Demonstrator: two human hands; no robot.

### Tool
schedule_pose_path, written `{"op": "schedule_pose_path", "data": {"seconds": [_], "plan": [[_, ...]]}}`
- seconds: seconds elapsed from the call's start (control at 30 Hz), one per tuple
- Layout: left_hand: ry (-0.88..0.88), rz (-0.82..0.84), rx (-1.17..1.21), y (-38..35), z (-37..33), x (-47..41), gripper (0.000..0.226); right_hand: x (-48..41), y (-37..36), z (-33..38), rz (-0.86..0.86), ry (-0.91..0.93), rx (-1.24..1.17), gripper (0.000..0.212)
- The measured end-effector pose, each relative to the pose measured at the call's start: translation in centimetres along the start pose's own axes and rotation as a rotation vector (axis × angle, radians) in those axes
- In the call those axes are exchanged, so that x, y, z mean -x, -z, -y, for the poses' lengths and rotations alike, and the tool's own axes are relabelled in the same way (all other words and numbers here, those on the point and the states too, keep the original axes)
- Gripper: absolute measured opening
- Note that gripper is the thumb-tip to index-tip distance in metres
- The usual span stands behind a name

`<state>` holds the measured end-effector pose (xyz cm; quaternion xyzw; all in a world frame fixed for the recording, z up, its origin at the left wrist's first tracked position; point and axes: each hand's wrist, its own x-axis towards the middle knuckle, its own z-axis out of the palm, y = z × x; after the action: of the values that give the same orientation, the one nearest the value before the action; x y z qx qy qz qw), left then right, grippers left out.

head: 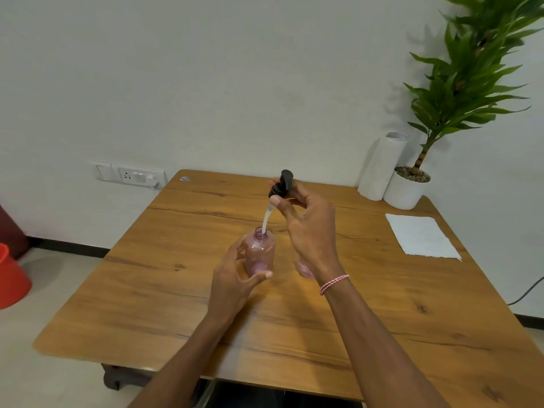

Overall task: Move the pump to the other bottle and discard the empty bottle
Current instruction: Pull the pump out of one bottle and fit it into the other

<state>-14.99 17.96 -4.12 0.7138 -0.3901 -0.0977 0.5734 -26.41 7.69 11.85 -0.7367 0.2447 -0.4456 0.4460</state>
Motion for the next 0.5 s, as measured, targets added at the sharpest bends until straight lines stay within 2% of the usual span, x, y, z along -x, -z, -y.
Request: {"op": "schedule_pose_path", "data": {"seconds": [0.1,0.2,0.43,0.5], "plan": [[0.032,-0.068,-0.026,-0.1,0.0,0.9,0.112,0.4,0.3,0.1,-0.021,-0.05,-0.088,0.027],[-0.023,-0.206,-0.118,-0.4,-1.5,2.5,0.108,0.7,1.2,0.6,-0.057,-0.054,-0.136,0.03],[-0.368,-0.356,-0.187,-3.1,-6.6,3.2,0.054,0.0,5.8,2.5,-0.13,-0.001,-0.232,0.033],[-0.444,-0.347,-0.164,-4.1,-7.7,2.8,0.042,-0.1,7.4,2.5,-0.161,0.005,-0.236,0.032]]}}
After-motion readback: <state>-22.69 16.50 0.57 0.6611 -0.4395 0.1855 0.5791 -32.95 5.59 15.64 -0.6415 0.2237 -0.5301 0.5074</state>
